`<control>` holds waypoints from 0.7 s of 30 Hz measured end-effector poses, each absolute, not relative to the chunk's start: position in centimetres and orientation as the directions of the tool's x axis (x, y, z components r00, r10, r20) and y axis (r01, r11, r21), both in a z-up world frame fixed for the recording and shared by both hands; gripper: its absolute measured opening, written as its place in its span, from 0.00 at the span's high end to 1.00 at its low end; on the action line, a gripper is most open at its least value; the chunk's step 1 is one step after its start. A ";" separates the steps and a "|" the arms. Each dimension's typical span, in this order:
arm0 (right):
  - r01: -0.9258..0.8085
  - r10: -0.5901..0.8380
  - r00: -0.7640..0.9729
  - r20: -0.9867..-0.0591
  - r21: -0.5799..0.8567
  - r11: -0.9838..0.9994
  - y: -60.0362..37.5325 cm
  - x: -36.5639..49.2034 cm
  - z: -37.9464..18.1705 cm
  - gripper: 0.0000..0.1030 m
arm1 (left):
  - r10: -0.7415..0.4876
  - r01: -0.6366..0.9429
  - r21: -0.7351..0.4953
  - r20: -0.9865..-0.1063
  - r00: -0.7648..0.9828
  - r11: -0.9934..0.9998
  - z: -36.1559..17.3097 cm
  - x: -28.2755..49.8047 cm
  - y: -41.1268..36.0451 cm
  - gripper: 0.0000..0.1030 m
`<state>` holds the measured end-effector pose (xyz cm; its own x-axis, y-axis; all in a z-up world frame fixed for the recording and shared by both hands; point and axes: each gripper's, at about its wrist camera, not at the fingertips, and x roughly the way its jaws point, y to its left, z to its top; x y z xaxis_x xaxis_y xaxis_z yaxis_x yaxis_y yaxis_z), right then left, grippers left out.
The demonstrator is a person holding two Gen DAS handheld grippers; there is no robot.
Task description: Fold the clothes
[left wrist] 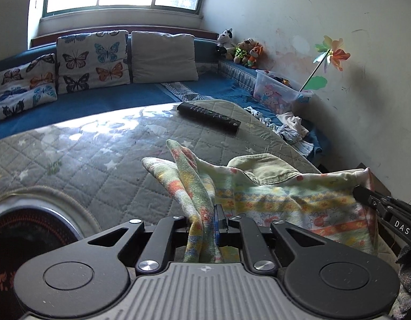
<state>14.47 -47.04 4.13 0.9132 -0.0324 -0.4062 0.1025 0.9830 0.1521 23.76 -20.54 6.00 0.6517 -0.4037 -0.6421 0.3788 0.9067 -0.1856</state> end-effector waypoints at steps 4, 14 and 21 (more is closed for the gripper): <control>0.109 -0.037 0.913 -0.407 0.155 0.982 -47.2 14.9 4.1 0.90 | -0.387 0.385 -0.151 -0.638 0.665 0.910 6.2 23.9 -21.2 0.89; 0.112 -0.036 0.905 -0.424 0.156 0.981 -47.1 15.4 3.6 0.90 | -0.349 0.384 -0.096 -0.654 0.671 0.918 6.0 24.1 -22.2 0.89; 0.119 -0.039 0.898 -0.437 0.156 0.981 -46.7 15.4 3.3 0.90 | -0.339 0.390 -0.076 -0.662 0.668 0.918 5.7 24.3 -22.7 0.89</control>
